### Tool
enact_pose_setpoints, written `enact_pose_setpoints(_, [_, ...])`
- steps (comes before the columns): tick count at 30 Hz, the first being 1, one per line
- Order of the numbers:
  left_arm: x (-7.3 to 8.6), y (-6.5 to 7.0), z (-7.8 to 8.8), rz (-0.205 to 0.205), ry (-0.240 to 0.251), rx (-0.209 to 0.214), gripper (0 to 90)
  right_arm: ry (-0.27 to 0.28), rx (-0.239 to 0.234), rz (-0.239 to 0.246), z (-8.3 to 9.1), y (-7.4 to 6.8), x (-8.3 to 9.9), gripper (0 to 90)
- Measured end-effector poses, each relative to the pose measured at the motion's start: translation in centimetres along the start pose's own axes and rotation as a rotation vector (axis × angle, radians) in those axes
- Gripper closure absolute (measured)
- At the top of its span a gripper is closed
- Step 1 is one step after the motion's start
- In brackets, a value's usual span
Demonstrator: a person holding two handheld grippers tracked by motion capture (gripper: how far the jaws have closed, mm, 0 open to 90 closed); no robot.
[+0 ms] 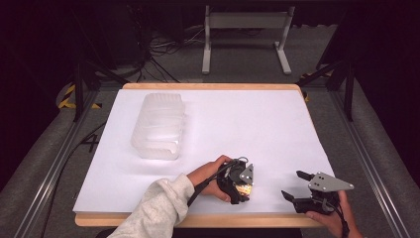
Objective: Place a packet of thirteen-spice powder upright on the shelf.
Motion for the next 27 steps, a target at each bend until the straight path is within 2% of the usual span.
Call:
enact_pose_setpoints(8, [0.1,0.1,0.2,0.003,-0.002,-0.017,28.6,0.004,-0.003,0.004,-0.1,0.0,-0.1,16.6])
enact_pose_setpoints(13, [0.6,-0.1,0.6,0.028,0.006,-0.026,31.6,0.006,-0.005,0.001,0.0,0.0,-0.1,16.6])
enact_pose_setpoints(17, [0.7,0.0,1.0,0.037,0.023,-0.049,32.1,0.008,-0.005,0.002,0.0,0.0,-0.2,16.6])
enact_pose_setpoints(20, [1.0,0.2,1.8,0.053,0.059,-0.062,32.3,0.012,-0.005,0.002,0.0,0.1,-0.2,16.6])
enact_pose_setpoints(23, [1.2,0.3,2.5,0.058,0.075,-0.072,32.4,0.014,-0.004,-0.001,0.0,0.1,-0.2,16.6])
enact_pose_setpoints(27, [1.6,0.6,3.6,0.072,0.093,-0.107,32.4,0.015,-0.004,0.0,0.1,0.1,-0.3,16.6])
Point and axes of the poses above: each handheld gripper's, and its own axes: z roughly backward along the jaws, x roughly out of its underside, y roughly to its right, the point moved 1 cm from there along -z, roughly forward along the jaws, and after that the axes turned 6 degrees about x, right-handed, at the moved point
